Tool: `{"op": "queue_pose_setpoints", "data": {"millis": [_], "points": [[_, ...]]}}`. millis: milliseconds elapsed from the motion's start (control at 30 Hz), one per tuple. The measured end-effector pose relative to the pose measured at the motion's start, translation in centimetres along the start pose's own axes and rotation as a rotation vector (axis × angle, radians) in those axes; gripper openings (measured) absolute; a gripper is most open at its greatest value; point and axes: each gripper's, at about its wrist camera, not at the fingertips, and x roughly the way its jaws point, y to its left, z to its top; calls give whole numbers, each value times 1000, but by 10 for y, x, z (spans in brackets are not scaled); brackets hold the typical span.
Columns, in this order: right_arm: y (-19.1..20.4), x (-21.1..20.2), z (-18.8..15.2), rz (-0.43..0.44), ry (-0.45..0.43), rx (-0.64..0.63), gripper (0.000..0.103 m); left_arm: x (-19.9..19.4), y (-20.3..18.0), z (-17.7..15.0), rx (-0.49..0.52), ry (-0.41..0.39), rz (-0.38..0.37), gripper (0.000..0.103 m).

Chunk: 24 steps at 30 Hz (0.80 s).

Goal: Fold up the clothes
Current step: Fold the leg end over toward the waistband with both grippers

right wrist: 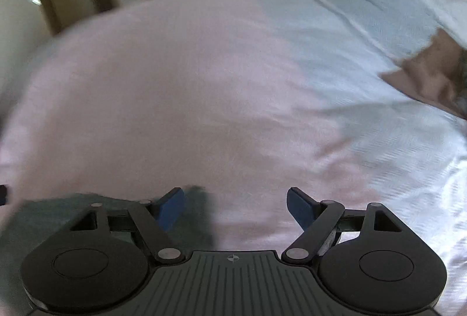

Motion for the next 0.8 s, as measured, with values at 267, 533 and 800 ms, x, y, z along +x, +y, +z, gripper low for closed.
{"op": "queue_pose_setpoints", "data": {"millis": [267,533,800], "points": [[86,25,-24,177,77,-259,44,7,-54,-37,246,72,-53,11],[77,53,-34,86,96,-280,44,48,-44,-54,367,52,27,8],[54,-9,-15,26,17,-101,44,-19,-32,-48,265,-16,70,8]]}}
